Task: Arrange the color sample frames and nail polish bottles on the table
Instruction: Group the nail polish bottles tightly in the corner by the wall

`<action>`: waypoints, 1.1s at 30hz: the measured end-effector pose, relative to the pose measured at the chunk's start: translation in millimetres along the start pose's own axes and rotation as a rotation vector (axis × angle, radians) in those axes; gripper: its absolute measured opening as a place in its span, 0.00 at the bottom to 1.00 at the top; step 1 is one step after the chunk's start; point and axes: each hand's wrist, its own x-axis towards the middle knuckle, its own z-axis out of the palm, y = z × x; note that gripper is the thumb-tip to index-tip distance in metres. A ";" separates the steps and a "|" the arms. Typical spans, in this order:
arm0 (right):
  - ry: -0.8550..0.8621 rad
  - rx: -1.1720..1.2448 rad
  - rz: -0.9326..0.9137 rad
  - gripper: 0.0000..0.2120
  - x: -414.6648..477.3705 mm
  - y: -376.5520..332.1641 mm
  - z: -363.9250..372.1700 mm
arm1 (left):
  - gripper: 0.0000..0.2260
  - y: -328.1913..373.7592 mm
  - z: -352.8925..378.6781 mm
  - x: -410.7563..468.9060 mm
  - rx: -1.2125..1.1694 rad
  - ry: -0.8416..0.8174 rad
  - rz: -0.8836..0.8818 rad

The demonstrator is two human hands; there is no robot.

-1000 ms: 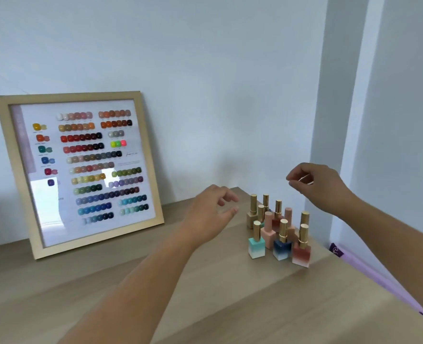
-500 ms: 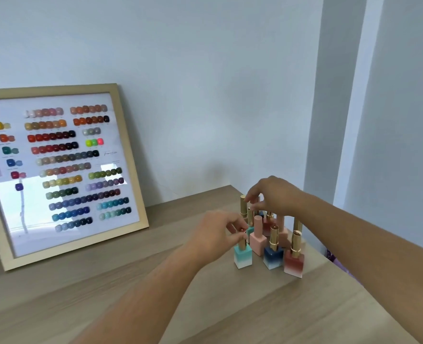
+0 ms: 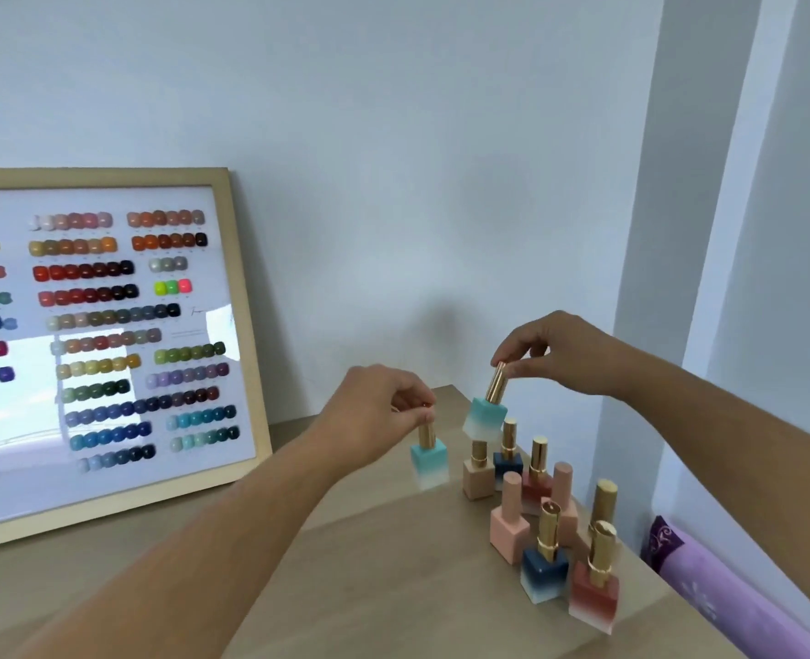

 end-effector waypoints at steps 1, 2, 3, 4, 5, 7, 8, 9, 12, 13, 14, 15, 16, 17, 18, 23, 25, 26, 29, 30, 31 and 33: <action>0.039 0.042 0.012 0.04 6.9 6.0 -2.8 | 0.06 -2.9 -2.0 9.8 -0.001 0.029 -0.008; 0.067 0.060 0.021 0.04 15.9 13.0 -3.4 | 0.05 -6.7 -1.6 20.5 0.001 0.056 -0.017; 0.082 0.058 0.029 0.04 24.8 20.4 -2.3 | 0.05 -10.7 0.9 30.5 0.005 0.076 -0.026; 0.087 0.046 0.040 0.04 34.2 28.2 0.8 | 0.04 -15.0 5.0 40.6 0.008 0.090 -0.036; 0.088 0.026 0.050 0.04 43.5 35.9 5.2 | 0.04 -19.6 10.0 50.6 0.011 0.095 -0.044; 0.085 -0.028 0.067 0.04 58.4 50.6 17.8 | 0.04 -28.8 21.9 68.4 0.008 0.091 -0.058; 0.082 -0.054 0.071 0.04 65.0 58.7 26.1 | 0.05 -34.3 29.1 76.4 0.000 0.085 -0.066; 0.079 -0.077 0.069 0.04 70.7 66.4 35.1 | 0.05 -40.2 36.5 83.1 -0.004 0.078 -0.073; 0.072 -0.094 0.069 0.04 78.7 83.6 59.1 | 0.06 -55.3 58.0 94.3 0.005 0.052 -0.091; 0.073 -0.088 0.069 0.04 80.6 88.4 65.1 | 0.06 -59.4 63.9 96.5 0.008 0.043 -0.096; 0.073 -0.081 0.069 0.04 81.7 92.6 70.2 | 0.06 -62.8 69.4 98.5 0.011 0.036 -0.102; 0.071 -0.072 0.067 0.05 83.3 95.6 74.5 | 0.06 -66.0 73.5 100.8 0.016 0.032 -0.106; 0.070 -0.061 0.060 0.05 84.8 96.9 78.0 | 0.06 -68.4 75.7 102.1 0.023 0.030 -0.109; 0.068 -0.053 0.053 0.05 86.8 97.6 81.4 | 0.07 -70.8 78.2 103.4 0.032 0.026 -0.110; 0.063 -0.052 0.047 0.05 88.5 98.0 84.4 | 0.07 -72.6 80.7 104.8 0.040 0.021 -0.107; 0.057 -0.050 0.043 0.06 89.0 101.1 96.9 | 0.07 -74.5 91.0 104.7 0.008 0.033 -0.099; 0.069 -0.039 0.050 0.08 88.0 100.7 97.9 | 0.09 -75.0 92.3 103.2 -0.030 0.050 -0.103; 0.071 -0.024 0.053 0.10 86.2 101.4 98.3 | 0.11 -75.7 93.4 100.6 -0.046 0.057 -0.115; 0.104 0.083 0.099 0.14 74.3 109.9 104.1 | 0.18 -81.9 103.0 87.0 -0.057 0.090 -0.175; 0.121 0.121 0.123 0.14 69.3 114.1 108.2 | 0.19 -84.5 107.6 81.7 -0.053 0.102 -0.195; 0.130 0.155 0.150 0.14 65.3 117.9 112.8 | 0.20 -86.8 112.0 77.4 -0.053 0.106 -0.221; 0.111 0.208 0.203 0.15 60.0 123.9 124.4 | 0.19 -90.3 121.1 71.6 -0.089 0.093 -0.283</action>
